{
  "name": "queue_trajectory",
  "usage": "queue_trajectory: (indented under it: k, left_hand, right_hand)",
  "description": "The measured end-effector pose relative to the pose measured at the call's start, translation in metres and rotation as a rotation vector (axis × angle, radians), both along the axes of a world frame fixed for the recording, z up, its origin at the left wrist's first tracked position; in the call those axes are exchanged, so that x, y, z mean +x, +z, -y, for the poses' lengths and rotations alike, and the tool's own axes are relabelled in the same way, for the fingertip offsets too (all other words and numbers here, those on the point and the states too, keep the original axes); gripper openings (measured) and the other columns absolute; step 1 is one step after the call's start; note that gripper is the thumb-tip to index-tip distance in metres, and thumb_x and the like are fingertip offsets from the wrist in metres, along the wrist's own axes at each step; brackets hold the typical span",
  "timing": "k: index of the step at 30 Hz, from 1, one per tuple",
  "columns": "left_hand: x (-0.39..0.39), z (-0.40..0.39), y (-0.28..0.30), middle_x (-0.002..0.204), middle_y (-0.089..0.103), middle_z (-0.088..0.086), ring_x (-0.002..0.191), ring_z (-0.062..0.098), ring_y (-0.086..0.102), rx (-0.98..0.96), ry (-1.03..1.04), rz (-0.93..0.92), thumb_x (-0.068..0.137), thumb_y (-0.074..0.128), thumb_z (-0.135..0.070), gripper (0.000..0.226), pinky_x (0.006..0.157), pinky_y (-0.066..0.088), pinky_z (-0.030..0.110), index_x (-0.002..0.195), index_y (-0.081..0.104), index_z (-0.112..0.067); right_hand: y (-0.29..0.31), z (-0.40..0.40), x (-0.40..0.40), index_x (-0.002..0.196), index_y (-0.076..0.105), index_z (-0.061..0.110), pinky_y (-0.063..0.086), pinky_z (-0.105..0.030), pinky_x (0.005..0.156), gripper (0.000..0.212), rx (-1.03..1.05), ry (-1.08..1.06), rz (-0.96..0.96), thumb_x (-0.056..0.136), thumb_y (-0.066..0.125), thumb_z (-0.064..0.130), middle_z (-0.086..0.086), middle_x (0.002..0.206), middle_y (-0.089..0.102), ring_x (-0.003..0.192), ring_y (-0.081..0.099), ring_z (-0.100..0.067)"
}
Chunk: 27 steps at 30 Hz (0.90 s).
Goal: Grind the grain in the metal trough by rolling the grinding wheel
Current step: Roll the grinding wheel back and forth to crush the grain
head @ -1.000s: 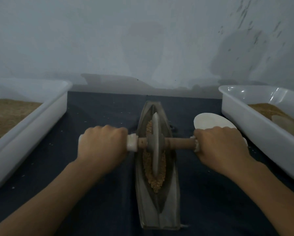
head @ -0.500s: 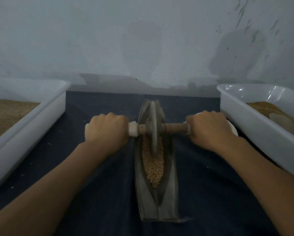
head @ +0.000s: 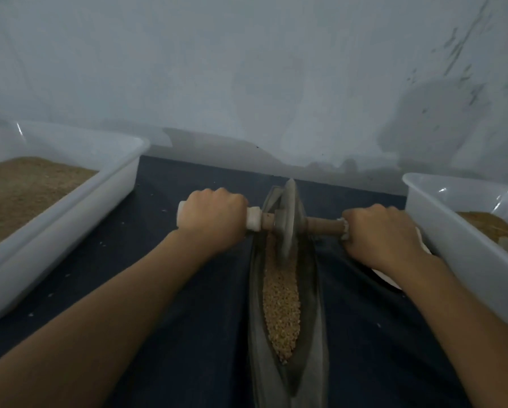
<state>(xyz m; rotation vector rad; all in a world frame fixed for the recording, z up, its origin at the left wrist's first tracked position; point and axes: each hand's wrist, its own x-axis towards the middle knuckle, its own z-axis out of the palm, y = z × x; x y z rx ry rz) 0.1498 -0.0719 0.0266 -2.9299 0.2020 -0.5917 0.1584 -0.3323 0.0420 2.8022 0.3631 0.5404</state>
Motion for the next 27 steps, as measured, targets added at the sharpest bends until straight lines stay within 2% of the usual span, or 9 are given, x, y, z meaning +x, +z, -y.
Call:
queue_trajectory:
  k: [3,6,9,11,14,16,18,24,27]
  left_hand:
    - [0.000,0.001,0.004,0.060,0.033,-0.007,0.058,0.019,0.041,0.010,-0.017,0.008,0.080,0.062,-0.038,0.014,0.056,0.031,0.031,0.080,0.057,-0.025]
    - [-0.028,-0.001,0.003,0.058,0.032,-0.008,0.050,0.015,0.036,0.073,-0.058,0.040,0.078,0.062,-0.036,0.020,0.050,0.024,0.028,0.072,0.046,-0.026]
    - [-0.060,-0.006,-0.002,0.056,0.033,-0.009,0.046,0.008,0.026,0.122,-0.099,0.048,0.074,0.063,-0.041,0.039,0.046,0.012,0.026,0.063,0.027,-0.030]
    - [-0.068,-0.009,-0.004,0.056,0.031,-0.010,0.046,0.006,0.024,0.136,-0.099,0.057,0.073,0.063,-0.043,0.045,0.046,0.010,0.026,0.063,0.020,-0.030]
    - [-0.053,-0.009,-0.007,0.057,0.032,-0.010,0.048,0.008,0.028,0.099,-0.049,0.022,0.075,0.061,-0.044,0.035,0.047,0.017,0.026,0.065,0.030,-0.030]
    - [-0.030,-0.007,-0.006,0.058,0.033,-0.010,0.051,0.012,0.034,0.056,-0.016,0.000,0.078,0.059,-0.043,0.028,0.051,0.024,0.028,0.068,0.036,-0.030]
    - [-0.006,-0.005,-0.003,0.060,0.035,-0.011,0.054,0.013,0.037,0.007,-0.002,-0.021,0.079,0.059,-0.045,0.026,0.053,0.028,0.028,0.070,0.040,-0.030]
    - [-0.008,-0.004,0.001,0.062,0.041,-0.011,0.053,0.009,0.038,-0.001,0.001,-0.035,0.081,0.057,-0.048,0.025,0.050,0.027,0.027,0.071,0.040,-0.031]
    - [-0.044,-0.010,-0.002,0.063,0.042,-0.011,0.058,0.009,0.045,0.075,-0.028,-0.045,0.078,0.057,-0.052,0.025,0.051,0.030,0.027,0.073,0.040,-0.034]
  right_hand:
    - [0.001,-0.001,-0.004,0.071,0.041,0.031,0.036,-0.032,0.059,0.021,0.016,-0.021,-0.005,0.086,0.050,0.042,-0.001,0.078,0.062,0.073,0.060,-0.028]
    - [-0.013,0.011,-0.032,0.062,0.029,0.028,0.039,-0.031,0.054,0.034,0.032,-0.013,-0.013,0.087,0.047,0.044,0.005,0.065,0.051,0.060,0.052,-0.021]
    - [-0.023,0.018,-0.071,0.057,0.024,0.031,0.016,-0.023,0.041,0.045,-0.070,0.053,0.035,0.070,0.065,0.044,0.009,0.047,0.029,0.040,0.031,-0.013]
    - [-0.020,0.019,-0.080,0.059,0.028,0.035,0.002,-0.019,0.045,0.047,-0.060,0.056,0.041,0.058,0.074,0.043,0.011,0.043,0.015,0.036,0.016,-0.008]
    - [-0.019,0.013,-0.059,0.064,0.038,0.033,0.011,-0.025,0.043,0.029,-0.089,0.035,0.018,0.074,0.062,0.045,0.009,0.048,0.031,0.042,0.032,-0.012]
    - [-0.015,0.007,-0.031,0.071,0.040,0.030,0.028,-0.029,0.048,0.022,-0.034,0.008,0.017,0.083,0.052,0.044,0.007,0.063,0.050,0.057,0.051,-0.018]
    - [-0.008,0.000,-0.008,0.073,0.038,0.030,0.032,-0.031,0.055,0.022,-0.003,0.007,0.047,0.085,0.052,0.042,0.002,0.076,0.060,0.069,0.058,-0.025]
    - [-0.002,-0.001,-0.015,0.082,0.049,0.029,0.030,-0.032,0.056,0.010,0.007,0.029,0.027,0.086,0.055,0.037,0.001,0.080,0.062,0.070,0.059,-0.025]
    - [-0.010,0.007,-0.057,0.079,0.043,0.032,0.025,-0.029,0.049,0.017,0.022,0.056,-0.025,0.082,0.058,0.039,0.005,0.071,0.057,0.059,0.051,-0.019]
